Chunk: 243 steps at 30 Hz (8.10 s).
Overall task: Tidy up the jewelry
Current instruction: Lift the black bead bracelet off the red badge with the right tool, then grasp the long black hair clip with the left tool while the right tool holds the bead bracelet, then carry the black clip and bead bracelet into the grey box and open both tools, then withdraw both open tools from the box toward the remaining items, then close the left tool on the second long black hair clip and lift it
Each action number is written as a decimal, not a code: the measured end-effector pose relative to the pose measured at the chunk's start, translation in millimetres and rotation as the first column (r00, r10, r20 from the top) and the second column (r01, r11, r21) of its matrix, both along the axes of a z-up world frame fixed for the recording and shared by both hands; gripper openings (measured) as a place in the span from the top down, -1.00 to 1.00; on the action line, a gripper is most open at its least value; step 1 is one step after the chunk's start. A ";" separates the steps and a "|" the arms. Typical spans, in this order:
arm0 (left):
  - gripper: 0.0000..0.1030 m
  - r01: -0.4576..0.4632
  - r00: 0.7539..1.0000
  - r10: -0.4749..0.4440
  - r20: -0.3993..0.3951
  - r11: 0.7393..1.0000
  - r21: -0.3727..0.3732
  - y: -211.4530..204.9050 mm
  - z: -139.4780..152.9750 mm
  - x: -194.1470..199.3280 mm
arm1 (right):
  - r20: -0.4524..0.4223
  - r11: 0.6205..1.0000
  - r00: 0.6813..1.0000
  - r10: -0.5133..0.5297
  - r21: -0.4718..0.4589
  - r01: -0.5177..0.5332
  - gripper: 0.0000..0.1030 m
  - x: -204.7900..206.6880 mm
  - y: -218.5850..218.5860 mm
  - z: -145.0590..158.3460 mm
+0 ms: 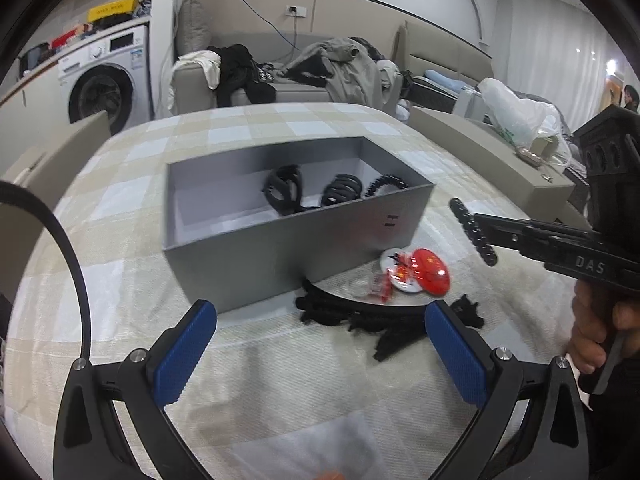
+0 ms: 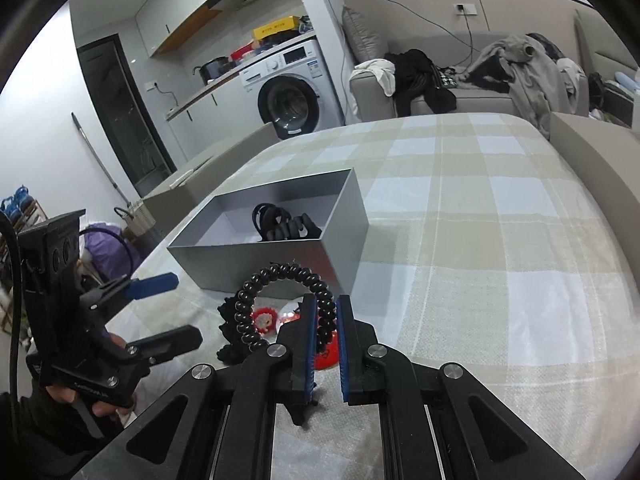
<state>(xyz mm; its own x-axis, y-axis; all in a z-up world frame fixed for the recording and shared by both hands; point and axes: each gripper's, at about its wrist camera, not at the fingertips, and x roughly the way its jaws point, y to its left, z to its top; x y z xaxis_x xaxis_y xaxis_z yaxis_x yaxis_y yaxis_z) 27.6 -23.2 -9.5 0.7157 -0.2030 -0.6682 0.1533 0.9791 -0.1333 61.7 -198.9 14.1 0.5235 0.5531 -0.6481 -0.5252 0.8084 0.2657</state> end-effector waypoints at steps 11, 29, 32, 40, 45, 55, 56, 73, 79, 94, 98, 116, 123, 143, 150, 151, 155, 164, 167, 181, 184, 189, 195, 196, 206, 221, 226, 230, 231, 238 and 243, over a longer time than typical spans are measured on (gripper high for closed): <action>-0.97 0.133 0.982 -0.138 -0.127 0.990 -0.049 -18.8 -8.0 18.1 | 0.004 1.000 1.000 0.012 0.009 -0.012 0.83 -1.7 -0.8 2.2; -0.82 0.141 0.978 -0.133 -0.162 0.989 0.040 -25.4 -14.1 29.6 | -0.004 1.000 1.000 0.025 -0.003 -0.025 0.83 -3.0 3.3 -1.1; -0.82 0.143 0.977 -0.135 -0.163 0.989 0.039 -24.5 -13.9 29.2 | -0.002 1.000 1.000 0.022 -0.002 -0.022 0.83 -2.8 2.6 -0.9; -0.82 0.149 0.987 -0.147 -0.068 0.988 0.030 -20.2 1.8 10.8 | 0.003 1.000 1.000 0.015 0.009 -0.015 0.83 -2.3 0.2 1.4; -0.82 0.126 0.992 -0.126 0.004 0.992 0.031 -17.8 14.4 6.3 | 0.021 0.999 1.000 0.010 0.031 -0.010 0.83 -3.9 -1.3 5.3; -0.82 0.039 0.992 -0.039 0.117 0.999 0.006 -0.9 37.4 6.8 | 0.059 0.998 0.998 -0.005 0.067 0.001 0.83 1.4 5.4 24.5; -0.82 0.032 0.992 -0.033 0.125 0.999 0.008 0.1 40.1 6.1 | 0.065 0.998 0.998 -0.007 0.069 0.003 0.83 2.4 6.7 27.5; -0.82 -0.119 0.975 0.115 0.188 0.993 0.005 37.4 54.7 30.6 | 0.081 0.988 0.996 -0.039 0.154 0.026 0.83 43.6 36.7 49.4; -0.82 -0.135 0.972 0.130 0.195 0.991 0.013 40.1 50.3 34.2 | 0.037 0.992 0.999 -0.034 0.119 0.029 0.83 52.0 43.3 30.1; -0.82 -0.134 0.975 0.118 0.190 0.988 0.071 31.6 41.2 33.9 | -0.020 0.987 0.998 -0.062 0.145 0.064 0.82 54.3 39.6 17.6; -0.82 -0.132 0.976 0.117 0.182 0.988 0.075 31.3 38.9 33.9 | -0.021 0.988 0.998 -0.064 0.140 0.066 0.82 54.0 41.0 16.6; -0.90 -0.113 0.983 0.099 0.152 0.989 0.090 24.6 37.9 34.6 | 0.012 0.989 1.000 -0.024 0.147 0.021 0.08 46.2 42.3 23.4; -0.97 -0.107 0.982 0.095 0.165 0.992 0.061 26.3 43.3 31.5 | 0.020 0.989 1.000 -0.006 0.145 0.004 -0.32 43.8 38.5 24.8; -0.97 -0.025 0.999 0.023 0.040 0.999 0.044 5.2 27.6 -0.1 | -0.023 0.991 0.991 -0.134 0.011 0.134 -0.94 9.7 -20.7 7.0; -0.97 0.000 1.000 0.000 0.001 0.998 0.062 -9.7 9.2 -7.2 | -0.020 0.990 0.994 -0.105 -0.093 0.103 -0.94 -9.4 -11.1 -9.1; -0.97 0.004 1.000 -0.004 0.000 0.998 0.069 -11.9 7.7 -8.8 | -0.022 0.991 0.995 -0.097 -0.099 0.095 -0.94 -11.2 -9.9 -10.3; -0.97 0.014 1.000 -0.014 -0.004 0.996 0.083 -14.9 7.0 -11.2 | -0.029 0.992 0.996 -0.085 -0.091 0.082 -0.94 -18.1 -9.5 -13.9; -0.97 0.013 1.000 -0.011 -0.013 0.995 0.094 -16.5 3.7 -12.3 | 0.051 0.986 0.987 -0.151 -0.069 0.154 -0.85 -36.6 -27.2 -3.0; -0.97 -0.004 1.000 0.006 -0.021 0.994 0.108 -16.2 1.8 -10.6 | 0.064 0.977 0.986 -0.154 -0.142 0.162 -0.79 -34.9 -20.1 -8.9; -0.97 -0.041 0.998 0.047 -0.035 0.987 0.153 -9.2 -3.4 -9.4 | 0.070 0.933 0.996 -0.063 -0.350 0.083 -0.78 -40.2 22.5 -36.0; -0.97 -0.041 0.998 0.047 -0.038 0.988 0.148 -7.6 -3.6 -8.9 | 0.068 0.942 0.998 -0.002 -0.335 0.025 -0.75 -47.4 32.6 -35.5; -0.97 -0.017 0.999 0.023 -0.046 0.992 0.127 -8.5 -3.9 -9.5 | 0.100 0.943 0.995 -0.007 -0.330 0.039 -0.75 -49.8 26.9 -29.9; -0.97 0.072 0.995 -0.065 -0.070 0.992 0.105 -23.2 -6.0 -13.2 | 0.080 0.955 0.989 -0.128 -0.258 0.145 -0.75 -32.7 -3.4 -21.2; -0.97 0.091 0.994 -0.084 -0.076 0.991 0.098 -26.3 -6.5 -13.8 | 0.077 0.956 0.987 -0.140 -0.249 0.155 -0.75 -30.7 -6.3 -19.8; -0.97 0.130 0.984 -0.114 -0.137 0.985 0.111 -41.4 -14.0 -8.9 | 0.065 0.956 0.990 -0.124 -0.260 0.136 -0.75 -31.2 -1.8 -23.6; 0.05 0.147 0.986 -0.135 -0.096 0.980 0.136 -43.2 -10.6 -13.3 | 0.062 0.957 0.992 -0.112 -0.262 0.124 -0.75 -32.8 0.6 -25.0; 0.05 0.151 0.985 -0.140 -0.095 0.981 0.119 -40.2 -10.3 -14.1 | 0.059 0.956 0.992 -0.111 -0.267 0.123 -0.75 -33.8 1.9 -25.0; 0.02 0.144 0.986 -0.133 -0.102 0.984 0.101 -33.3 -9.4 -12.2 | 0.061 0.955 0.992 -0.108 -0.270 0.121 -0.75 -33.8 3.7 -24.8; -0.07 0.142 0.986 -0.132 -0.106 0.986 0.089 -29.7 -9.3 -10.9 | 0.060 0.955 0.992 -0.107 -0.270 0.120 -0.75 -33.8 4.0 -24.9; -0.97 0.145 0.982 -0.138 -0.130 0.989 0.042 -19.0 -11.7 -1.5 | 0.056 0.958 0.993 -0.103 -0.265 0.114 -0.75 -33.8 2.7 -24.9; -0.97 0.169 0.976 -0.155 -0.154 0.983 0.078 -24.7 -12.9 10.0 | 0.053 0.959 0.993 -0.104 -0.261 0.115 -0.75 -33.0 1.0 -24.2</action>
<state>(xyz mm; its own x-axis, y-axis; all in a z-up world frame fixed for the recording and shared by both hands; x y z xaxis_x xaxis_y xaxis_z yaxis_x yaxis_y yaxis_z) 37.6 -47.9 -22.5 0.5708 -0.2425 -0.7845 0.2963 0.9519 -0.0786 28.7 -197.8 -10.0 0.5987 0.3041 -0.7410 -0.4354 0.9001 0.0176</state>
